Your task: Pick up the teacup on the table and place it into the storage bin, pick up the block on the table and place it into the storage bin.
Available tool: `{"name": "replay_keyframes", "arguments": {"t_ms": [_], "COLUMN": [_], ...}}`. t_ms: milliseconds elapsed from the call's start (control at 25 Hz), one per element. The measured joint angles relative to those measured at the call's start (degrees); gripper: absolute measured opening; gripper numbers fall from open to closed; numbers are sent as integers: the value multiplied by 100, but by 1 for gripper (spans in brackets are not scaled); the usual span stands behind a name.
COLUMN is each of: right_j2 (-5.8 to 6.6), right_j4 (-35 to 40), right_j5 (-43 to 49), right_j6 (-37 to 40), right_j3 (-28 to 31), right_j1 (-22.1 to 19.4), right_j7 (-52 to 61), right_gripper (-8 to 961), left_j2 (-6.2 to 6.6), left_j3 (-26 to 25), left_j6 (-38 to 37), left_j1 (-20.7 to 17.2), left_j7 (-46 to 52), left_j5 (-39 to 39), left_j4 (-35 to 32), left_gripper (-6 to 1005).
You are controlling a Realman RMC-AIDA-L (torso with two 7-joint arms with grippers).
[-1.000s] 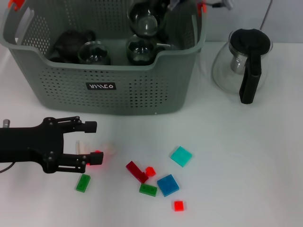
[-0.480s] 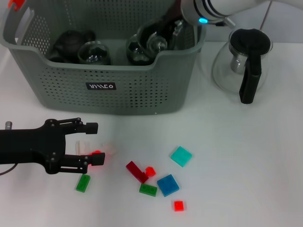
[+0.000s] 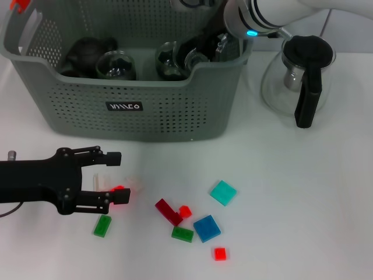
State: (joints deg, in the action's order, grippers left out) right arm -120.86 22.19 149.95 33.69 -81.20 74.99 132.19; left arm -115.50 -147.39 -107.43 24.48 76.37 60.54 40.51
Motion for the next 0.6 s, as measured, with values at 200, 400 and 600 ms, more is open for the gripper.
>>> {"name": "replay_keyframes", "arguments": {"t_ms": [200,400,600], "right_j2": [-7,-7,-8], "right_j4": [-3,-4,-4], "right_j5": [0,0,0], "right_j6": [-23,-7,7], "right_j3": [-34,-37,-37], "right_j1": [-3,-2,-2], "right_j7": [0,2,44], "right_gripper": [87,87,88], "left_j2": [-6,-8,-8], "left_j3": [10,17,18], "left_j6": [68,69,68], "left_j1": [5,2,-2], "left_j7": [0,0,0], "left_j5": [0,0,-29], "left_j4": [-12,-16,-17], "left_gripper": [863,864,864]}}
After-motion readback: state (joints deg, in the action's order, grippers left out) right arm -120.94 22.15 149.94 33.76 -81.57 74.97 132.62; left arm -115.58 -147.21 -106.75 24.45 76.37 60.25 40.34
